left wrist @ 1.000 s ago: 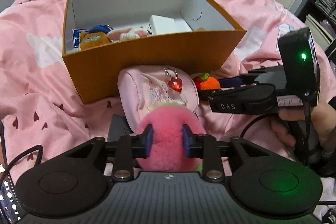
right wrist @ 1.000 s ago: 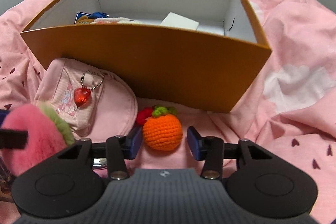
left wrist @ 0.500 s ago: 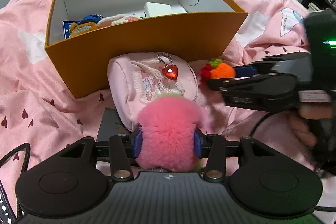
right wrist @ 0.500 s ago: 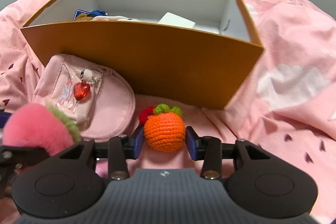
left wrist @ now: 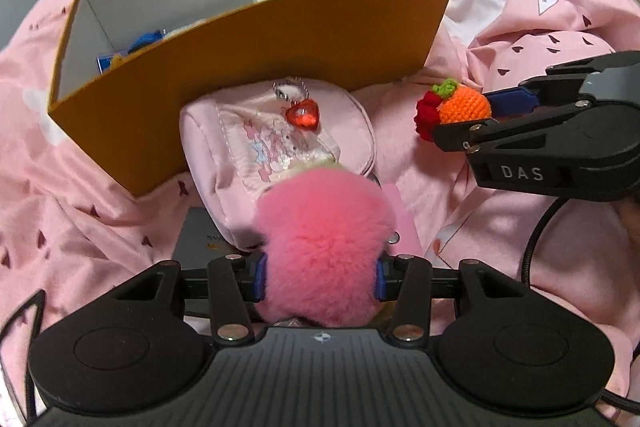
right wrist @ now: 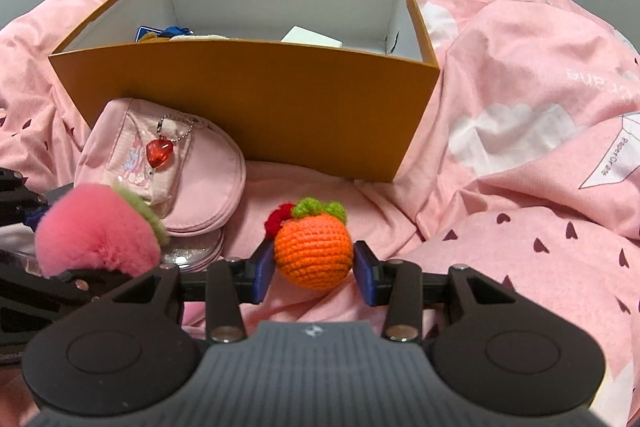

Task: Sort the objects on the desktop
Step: 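Close the right tool on the orange crocheted fruit while the left tool holds the pompom, then lift the pompom and orange fruit and carry both over the orange box, then lower both items into the orange box and open both tools, then withdraw both tools toward the pink pouch and glittery grey box, then grasp the glittery grey box with the left tool while the right tool approaches the pink pouch, then close the right tool on the pink pouch strap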

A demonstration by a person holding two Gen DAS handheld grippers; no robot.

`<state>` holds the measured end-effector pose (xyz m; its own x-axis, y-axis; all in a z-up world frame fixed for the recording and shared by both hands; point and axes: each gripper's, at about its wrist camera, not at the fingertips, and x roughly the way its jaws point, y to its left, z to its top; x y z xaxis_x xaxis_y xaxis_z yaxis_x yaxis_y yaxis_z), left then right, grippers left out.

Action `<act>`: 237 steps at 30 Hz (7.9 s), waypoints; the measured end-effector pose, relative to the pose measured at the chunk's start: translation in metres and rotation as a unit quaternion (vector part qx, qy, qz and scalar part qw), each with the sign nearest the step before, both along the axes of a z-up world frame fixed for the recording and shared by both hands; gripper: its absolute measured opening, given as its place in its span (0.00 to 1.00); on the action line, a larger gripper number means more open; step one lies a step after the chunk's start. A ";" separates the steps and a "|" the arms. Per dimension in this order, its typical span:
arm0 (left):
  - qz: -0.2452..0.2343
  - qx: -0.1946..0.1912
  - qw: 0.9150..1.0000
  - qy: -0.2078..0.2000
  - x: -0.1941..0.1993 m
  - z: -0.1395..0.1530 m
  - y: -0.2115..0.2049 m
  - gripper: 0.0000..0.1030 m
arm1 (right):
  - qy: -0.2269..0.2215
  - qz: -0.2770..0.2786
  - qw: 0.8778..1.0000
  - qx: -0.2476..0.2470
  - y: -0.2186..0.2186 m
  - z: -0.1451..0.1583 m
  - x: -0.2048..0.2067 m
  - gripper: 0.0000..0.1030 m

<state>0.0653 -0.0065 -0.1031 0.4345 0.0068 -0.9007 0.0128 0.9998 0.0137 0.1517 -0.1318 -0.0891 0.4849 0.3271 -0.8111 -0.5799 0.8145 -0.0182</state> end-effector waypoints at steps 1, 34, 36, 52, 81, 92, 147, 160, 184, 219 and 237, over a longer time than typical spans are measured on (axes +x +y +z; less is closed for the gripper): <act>0.001 -0.003 1.000 -0.001 0.000 0.000 0.001 0.51 | 0.000 0.000 1.000 0.000 -0.001 0.000 0.000 0.44; 0.034 -0.085 0.989 -0.116 -0.020 0.074 0.037 0.46 | -0.021 0.005 0.999 0.024 -0.003 0.018 0.001 0.44; 0.040 -0.092 0.987 -0.124 -0.019 0.080 0.043 0.46 | -0.026 0.011 0.999 0.034 -0.003 0.027 0.002 0.44; 0.053 -0.079 0.978 -0.184 0.024 0.126 0.091 0.46 | -0.086 0.082 0.984 0.134 0.024 0.094 0.026 0.44; 0.037 0.019 0.995 -0.093 0.142 0.090 0.152 0.46 | -0.071 0.130 0.986 0.075 0.153 0.051 0.121 0.44; 0.043 0.029 0.995 -0.085 0.153 0.078 0.165 0.47 | -0.055 0.155 0.984 0.065 0.174 0.043 0.128 0.44; -0.080 0.197 0.976 -0.051 0.058 0.103 0.138 0.48 | -0.075 0.080 0.989 0.094 0.138 0.070 0.089 0.74; -0.003 0.092 0.989 -0.114 -0.008 0.108 0.122 0.48 | -0.081 0.042 0.991 0.102 0.069 0.068 0.031 0.76; -0.015 -0.076 0.996 0.032 -0.062 0.067 0.066 0.55 | 0.081 0.019 0.992 0.097 0.014 0.026 -0.029 0.69; 0.022 -0.096 0.995 -0.021 -0.061 0.077 0.068 0.26 | 0.174 -0.042 0.973 0.146 0.004 -0.003 0.006 0.56; 0.054 -0.086 0.995 -0.011 -0.053 0.066 0.086 0.26 | 0.228 -0.075 0.942 0.233 0.015 -0.027 0.055 0.70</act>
<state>0.0122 0.0796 -0.0374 0.4594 -0.0992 -0.8827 -0.0935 0.9828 -0.1591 0.2071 -0.1164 -0.1165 0.1894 0.6544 -0.7320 -0.3189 0.7461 0.5845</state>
